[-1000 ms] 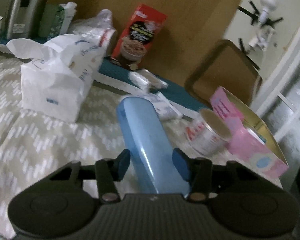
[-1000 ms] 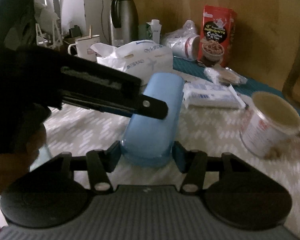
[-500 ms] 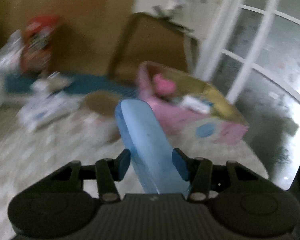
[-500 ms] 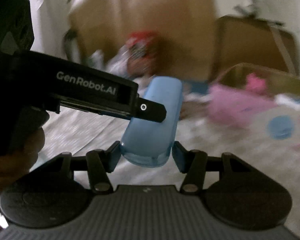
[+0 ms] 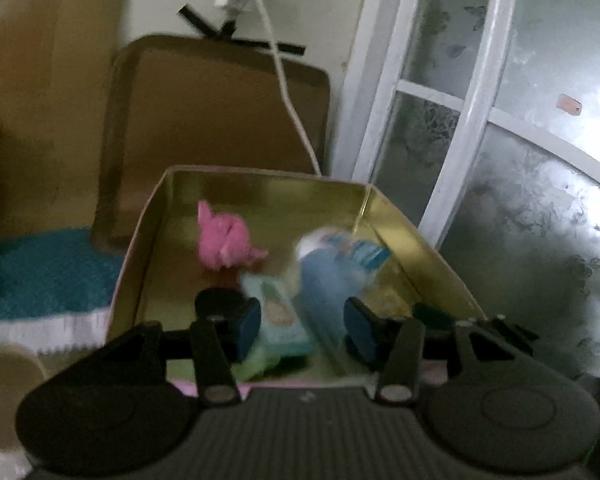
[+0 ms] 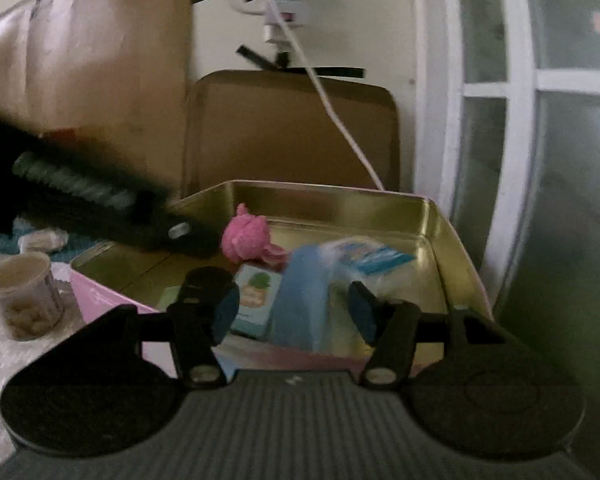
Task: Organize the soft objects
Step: 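Carry the light-blue case into the tin box and release it, then withdraw the left tool and move it toward the cotton swab bag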
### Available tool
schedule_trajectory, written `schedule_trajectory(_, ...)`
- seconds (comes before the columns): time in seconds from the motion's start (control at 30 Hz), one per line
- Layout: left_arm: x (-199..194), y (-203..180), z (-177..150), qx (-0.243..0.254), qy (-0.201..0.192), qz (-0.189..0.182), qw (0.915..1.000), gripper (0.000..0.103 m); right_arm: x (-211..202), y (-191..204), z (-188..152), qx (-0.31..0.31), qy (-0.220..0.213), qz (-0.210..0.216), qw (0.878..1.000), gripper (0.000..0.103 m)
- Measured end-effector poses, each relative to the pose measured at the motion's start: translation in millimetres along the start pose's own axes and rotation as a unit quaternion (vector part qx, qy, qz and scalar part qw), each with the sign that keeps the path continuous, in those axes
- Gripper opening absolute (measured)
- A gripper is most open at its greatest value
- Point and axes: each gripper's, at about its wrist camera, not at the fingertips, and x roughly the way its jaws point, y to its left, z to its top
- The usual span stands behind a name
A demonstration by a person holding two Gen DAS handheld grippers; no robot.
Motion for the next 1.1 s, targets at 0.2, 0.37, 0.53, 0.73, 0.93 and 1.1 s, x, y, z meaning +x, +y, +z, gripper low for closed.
schedule_trajectory(0.2, -27, 17, -17, -0.015, -0.002, 0.009, 0.9998, 0.047, -41, 5, -14, 0.064, -0.046, 0.008, 0.997, 0.062)
schedule_trajectory(0.37, -74, 22, -36, 0.011, -0.017, 0.022, 0.9996, 0.048, -60, 24, -15, 0.103, -0.045, 0.027, 0.993, 0.062)
schedule_trajectory(0.53, -116, 41, -59, 0.014, -0.021, 0.068, 0.9973, 0.048, -70, 57, -12, 0.1, -0.03, 0.066, 0.992, 0.062)
schedule_trajectory(0.73, -147, 72, -74, -0.008, -0.022, 0.111, 0.9935, 0.049, -88, 87, -6, 0.099, -0.046, 0.059, 0.992, 0.062)
schedule_trajectory(0.93, -164, 69, -79, 0.016, -0.04, 0.114, 0.9925, 0.074, -103, 85, 3, 0.123, -0.075, -0.019, 0.989, 0.064)
schedule_trajectory(1.1, -171, 62, -82, 0.031, -0.051, 0.116, 0.9914, 0.076, -105, 82, -3, 0.152, -0.059, -0.035, 0.986, 0.069)
